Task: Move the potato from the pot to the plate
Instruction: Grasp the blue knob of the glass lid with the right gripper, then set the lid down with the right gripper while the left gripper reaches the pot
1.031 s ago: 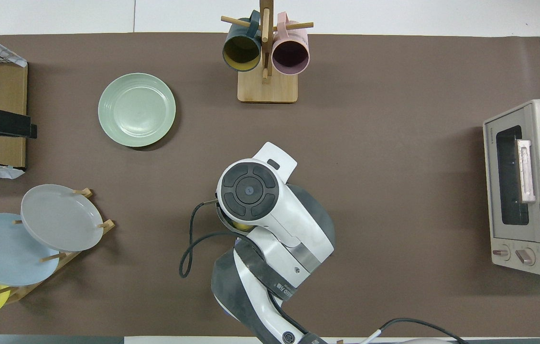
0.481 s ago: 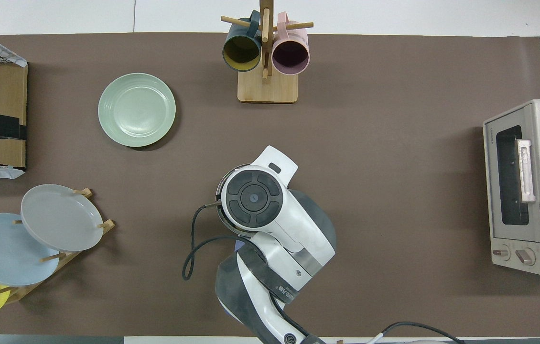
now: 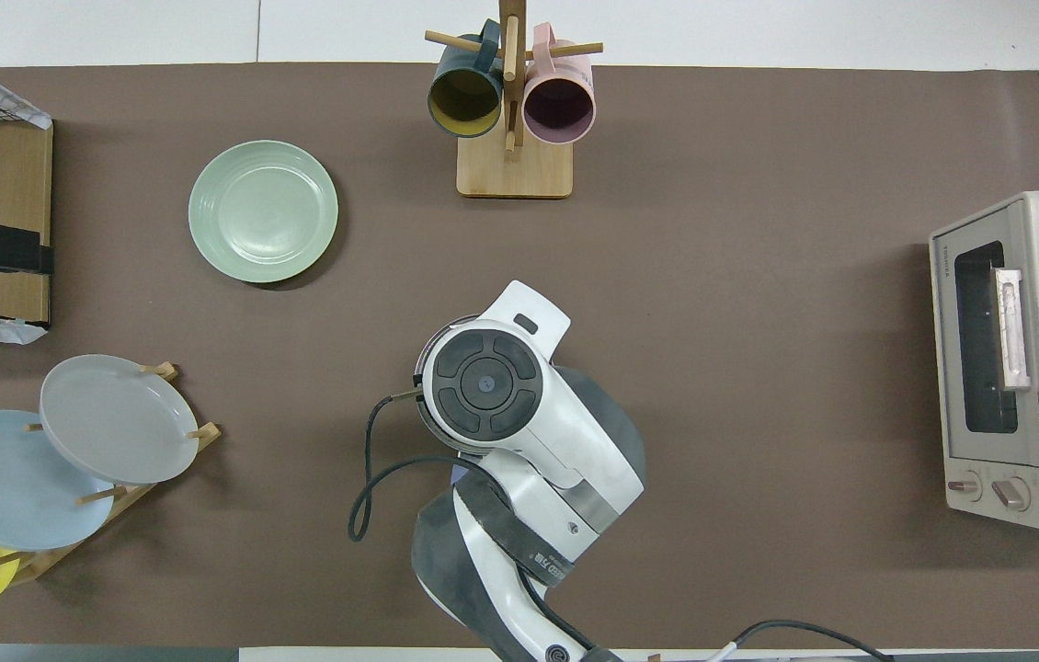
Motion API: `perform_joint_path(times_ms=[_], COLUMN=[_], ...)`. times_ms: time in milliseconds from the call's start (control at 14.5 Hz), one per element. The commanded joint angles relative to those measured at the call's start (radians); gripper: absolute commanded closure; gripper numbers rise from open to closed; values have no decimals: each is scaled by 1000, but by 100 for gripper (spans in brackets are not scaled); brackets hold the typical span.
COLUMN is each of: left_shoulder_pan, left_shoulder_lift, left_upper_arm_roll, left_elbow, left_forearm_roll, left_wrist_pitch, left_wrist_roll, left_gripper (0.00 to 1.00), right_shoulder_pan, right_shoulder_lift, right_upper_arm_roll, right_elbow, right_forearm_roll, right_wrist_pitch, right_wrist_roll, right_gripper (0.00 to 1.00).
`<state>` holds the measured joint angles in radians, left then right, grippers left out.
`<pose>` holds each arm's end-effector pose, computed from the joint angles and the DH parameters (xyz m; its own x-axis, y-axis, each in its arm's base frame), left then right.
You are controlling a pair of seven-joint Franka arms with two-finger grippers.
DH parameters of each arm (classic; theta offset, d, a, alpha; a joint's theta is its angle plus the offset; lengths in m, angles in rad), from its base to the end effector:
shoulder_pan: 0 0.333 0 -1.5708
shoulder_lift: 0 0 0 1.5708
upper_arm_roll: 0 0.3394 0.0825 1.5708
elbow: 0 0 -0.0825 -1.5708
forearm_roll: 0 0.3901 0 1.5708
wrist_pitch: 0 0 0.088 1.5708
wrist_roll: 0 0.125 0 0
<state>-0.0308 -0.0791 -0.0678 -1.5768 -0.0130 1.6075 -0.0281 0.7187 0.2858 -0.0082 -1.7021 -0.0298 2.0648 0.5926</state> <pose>0.5367 -0.0564 0.6739 0.9916 -0.0698 0.1091 -0.0713 -0.9974 0.0107 0.5031 0.4307 0.4349 0.9883 0.1299 0.0800 0.1318 -0.9911 -0.0183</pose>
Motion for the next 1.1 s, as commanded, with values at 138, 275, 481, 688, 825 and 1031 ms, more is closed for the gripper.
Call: perform_joint_path(times_ms=[138,275,481,688,825,1031], left_shoulder_pan=[-4,-36,-199,-400,-472,-517], left_shoulder_lift=[-54,-74,-58,59,166,228], left_upper_arm_roll=[-6,-35,-44,-44,-43,-44], left_elbow=[-74,-132,-228,-330,-325,-360], left_forearm_roll=[-5,-5,-10,-21,-21,-21], left_wrist_pitch=[8,26,93,346,431,523], left_wrist_roll=[-9,-80,-290,-494,-559,-558], left_gripper=[0,0,0,0,0,0], right_shoulder_pan=[-152,-240,-381,-496,-521,-596], right_shoulder_lift=[1,-5,-25,-65,-108,-154], right_upper_arm_roll=[4,4,4,4,-1,-1], right_elbow=[105,105,49,-66,-199,-387], right_forearm_roll=[-28,-28,-28,-24,-24,-22], right_wrist_pitch=[-135,-155,-157,-135,-33,180], right_wrist_roll=[-211,-325,-524,-625,-639,-677], right_gripper=[80,80,80,80,80,80])
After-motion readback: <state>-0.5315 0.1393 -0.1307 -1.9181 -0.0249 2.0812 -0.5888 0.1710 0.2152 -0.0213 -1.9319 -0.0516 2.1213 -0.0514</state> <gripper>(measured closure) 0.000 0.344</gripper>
